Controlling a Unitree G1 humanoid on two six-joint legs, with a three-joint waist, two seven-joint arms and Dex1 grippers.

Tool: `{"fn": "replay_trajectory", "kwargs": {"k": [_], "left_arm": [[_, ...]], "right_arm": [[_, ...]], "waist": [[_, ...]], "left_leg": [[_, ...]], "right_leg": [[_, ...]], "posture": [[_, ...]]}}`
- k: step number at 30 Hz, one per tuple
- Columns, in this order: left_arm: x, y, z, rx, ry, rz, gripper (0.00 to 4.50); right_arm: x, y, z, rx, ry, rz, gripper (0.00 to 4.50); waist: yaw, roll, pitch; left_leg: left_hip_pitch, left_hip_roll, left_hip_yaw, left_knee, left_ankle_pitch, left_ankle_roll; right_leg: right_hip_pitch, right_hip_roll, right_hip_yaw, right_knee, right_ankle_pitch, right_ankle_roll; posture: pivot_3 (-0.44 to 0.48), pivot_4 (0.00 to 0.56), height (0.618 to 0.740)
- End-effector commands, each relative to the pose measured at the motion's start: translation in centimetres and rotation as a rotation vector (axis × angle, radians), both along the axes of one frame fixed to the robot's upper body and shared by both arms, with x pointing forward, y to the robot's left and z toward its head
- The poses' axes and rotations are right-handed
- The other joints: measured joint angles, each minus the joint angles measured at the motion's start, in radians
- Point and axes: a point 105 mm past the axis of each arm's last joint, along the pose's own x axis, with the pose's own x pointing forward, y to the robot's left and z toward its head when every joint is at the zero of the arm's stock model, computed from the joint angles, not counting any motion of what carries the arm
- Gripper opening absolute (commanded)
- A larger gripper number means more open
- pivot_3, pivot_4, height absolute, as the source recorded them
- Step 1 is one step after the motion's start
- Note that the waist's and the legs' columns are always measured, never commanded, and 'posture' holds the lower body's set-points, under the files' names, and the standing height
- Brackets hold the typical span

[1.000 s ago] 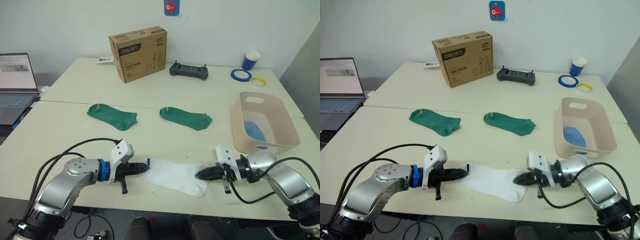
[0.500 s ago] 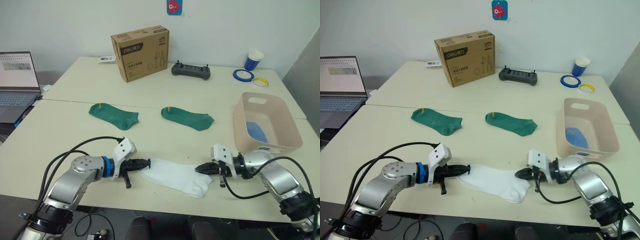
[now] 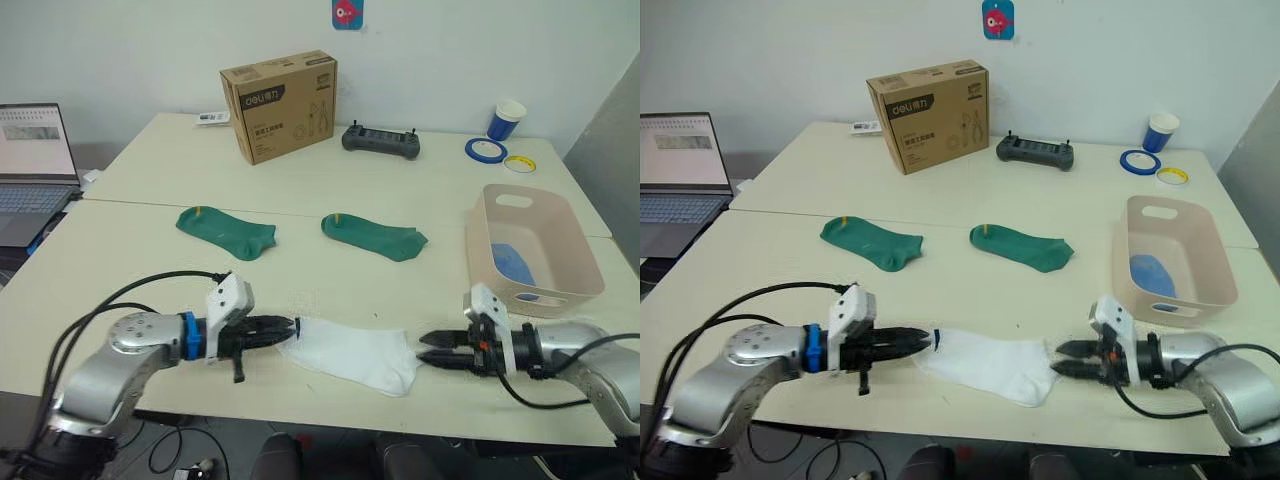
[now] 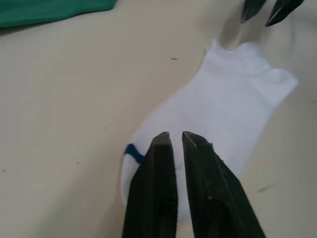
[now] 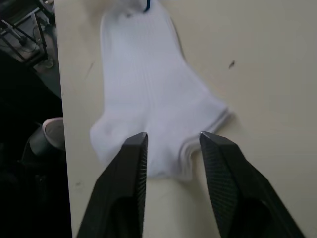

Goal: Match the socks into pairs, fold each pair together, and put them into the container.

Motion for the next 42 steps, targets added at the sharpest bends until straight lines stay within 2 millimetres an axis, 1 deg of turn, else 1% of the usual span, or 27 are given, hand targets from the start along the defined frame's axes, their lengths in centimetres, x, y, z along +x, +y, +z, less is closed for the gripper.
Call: {"fn": "replay_trajectory", "kwargs": {"k": [1,2,3,5,6,8,10,13,17,19,21,25,29,31,34,36,38,42], "left_arm": [[-0.4,-0.1,1.0,0.009,-0.048,-0.032,1.92],[-0.3,-0.2,1.1,0.008,-0.062,-0.027,2.26],[-0.1,-0.3,1.2,0.004,-0.075,-0.02,2.54],[-0.1,-0.5,1.5,-0.004,-0.085,-0.018,3.25],[-0.3,-0.8,1.5,-0.004,-0.084,-0.035,3.51],[-0.4,-1.0,1.4,-0.003,-0.086,-0.046,3.51],[-0.5,-0.9,0.8,0.019,-0.087,-0.047,3.51],[-0.6,-0.8,0.6,0.02,-0.09,-0.045,3.56],[-0.5,-0.7,0.8,0.003,-0.091,-0.025,3.56],[-0.5,-0.6,0.9,0.004,-0.1,-0.02,3.56],[-0.6,-0.8,0.9,0.0,-0.103,-0.021,3.56],[-0.6,-1.1,1.2,-0.017,-0.1,-0.018,3.56],[-0.5,-1.9,1.1,-0.028,-0.091,-0.045,3.56],[0.0,-2.8,1.0,-0.031,-0.112,-0.066,3.56],[0.4,-4.1,0.9,-0.046,-0.114,-0.102,2.95],[0.6,-4.8,0.9,-0.057,-0.106,-0.128,2.3],[0.7,-5.2,0.8,-0.057,-0.101,-0.143,1.62],[1.4,-5.8,-0.8,0.004,-0.107,-0.179,0.27]], "right_arm": [[-0.2,1.2,-0.2,-0.005,-0.031,0.009,3.1],[-0.2,1.4,-0.3,-0.005,-0.027,0.009,3.45],[-0.3,1.4,-0.5,-0.01,-0.027,0.01,3.46],[-0.2,1.3,-0.8,-0.021,-0.027,0.009,3.46],[-0.2,1.2,-1.1,-0.037,-0.021,0.003,3.46],[-0.4,1.6,-1.6,-0.045,0.002,0.023,3.46],[-0.4,2.3,-1.5,-0.015,0.015,0.034,3.46],[-0.5,2.9,-1.4,0.005,0.023,0.051,2.88],[-0.4,3.3,-1.1,0.024,0.052,0.048,1.47],[0.2,3.0,-1.0,0.02,0.043,0.027,0.74],[0.4,2.6,-0.9,0.009,0.048,0.03,0.01],[0.5,1.4,-0.6,0.001,0.068,0.049,0.01],[2.4,-1.0,0.6,-0.025,0.039,0.066,0.01],[3.0,-1.3,1.1,-0.029,0.033,0.089,0.01],[2.9,-1.4,0.9,-0.051,0.035,0.159,0.0],[3.3,-1.7,0.7,-0.061,0.032,0.164,0.0],[3.6,-1.8,0.6,-0.072,0.027,0.172,0.0],[4.0,-1.9,1.0,-0.054,0.025,0.174,0.0]], "waist": [[-0.001,0.0,0.0],[-0.002,0.0,0.0],[-0.003,0.0,0.0],[-0.002,0.0,0.0],[-0.002,0.0,0.0],[-0.003,-0.001,0.0],[-0.006,-0.001,0.0],[-0.008,-0.001,0.0],[-0.007,-0.001,0.0],[-0.007,-0.001,0.0],[-0.007,-0.001,0.0],[-0.007,-0.001,0.0],[-0.007,0.0,0.0],[-0.007,0.0,0.0],[-0.006,0.0,0.0],[-0.004,0.0,0.0],[-0.001,0.0,0.0],[-0.002,0.0,0.0]], "left_leg": [[0.0,0.0,0.0,0.0,0.0,0.0],[0.001,0.0,0.0,0.0,0.0,0.0],[0.001,0.0,0.001,0.0,0.0,0.0],[0.001,0.0,0.001,0.001,0.0,0.0],[0.001,0.0,0.001,0.001,0.0,0.0],[0.001,0.0,0.002,0.001,0.0,0.0],[0.001,0.0,0.001,0.001,0.0,0.0],[0.001,0.001,0.0,0.0,0.0,0.0],[0.001,0.001,0.0,-0.001,0.0,0.0],[0.001,0.0,0.0,-0.001,0.0,0.0],[0.001,0.0,0.0,-0.001,0.0,0.0],[0.001,0.0,0.0,-0.001,0.0,0.0],[0.001,0.0,0.001,-0.001,0.0,0.0],[0.001,-0.001,0.002,0.0,0.0,0.0],[0.001,-0.001,0.001,0.0,0.0,0.0],[0.001,-0.001,0.0,0.0,0.0,0.0],[0.001,0.0,0.0,-0.001,0.0,0.0],[0.0,0.0,0.0,-0.001,0.0,0.0]], "right_leg": [[0.0,0.0,0.0,0.0,0.0,0.0],[0.0,0.0,0.001,0.0,-0.001,-0.001],[0.0,0.0,0.001,0.0,-0.001,-0.003],[0.0,0.0,0.002,0.0,-0.001,-0.003],[0.0,-0.001,0.002,0.0,-0.001,-0.003],[0.0,-0.001,0.002,0.0,-0.001,-0.003],[0.0,0.0,0.001,0.0,-0.001,-0.003],[0.0,0.001,0.001,0.0,-0.001,-0.003],[0.0,0.001,0.0,0.0,-0.001,-0.002],[0.0,0.001,0.0,0.0,-0.001,-0.002],[0.0,0.001,0.0,0.0,-0.001,-0.002],[0.0,0.0,0.0,0.0,-0.001,-0.002],[0.0,0.0,0.001,0.0,-0.001,-0.002],[0.0,0.0,0.001,0.0,-0.001,-0.002],[0.001,0.0,0.001,0.0,0.001,0.001],[0.001,0.001,0.0,0.0,0.001,0.001],[0.0,0.001,0.001,0.0,0.0,0.001],[0.0,0.002,0.001,0.0,0.0,0.001]], "posture": [[0.0,0.15,0.74],[0.0,0.15,0.74],[0.0,0.15,0.74],[0.0,0.15,0.74],[0.0,0.15,0.74],[0.0,0.15,0.74],[0.0,0.15,0.74],[0.0,0.15,0.74],[0.0,0.15,0.74],[0.0,0.15,0.74],[0.0,0.15,0.74],[0.0,0.15,0.74],[0.0,0.15,0.74],[0.0,0.15,0.74],[0.0,0.15,0.74],[0.0,0.15,0.74],[0.0,0.15,0.74],[0.0,0.15,0.74]]}}
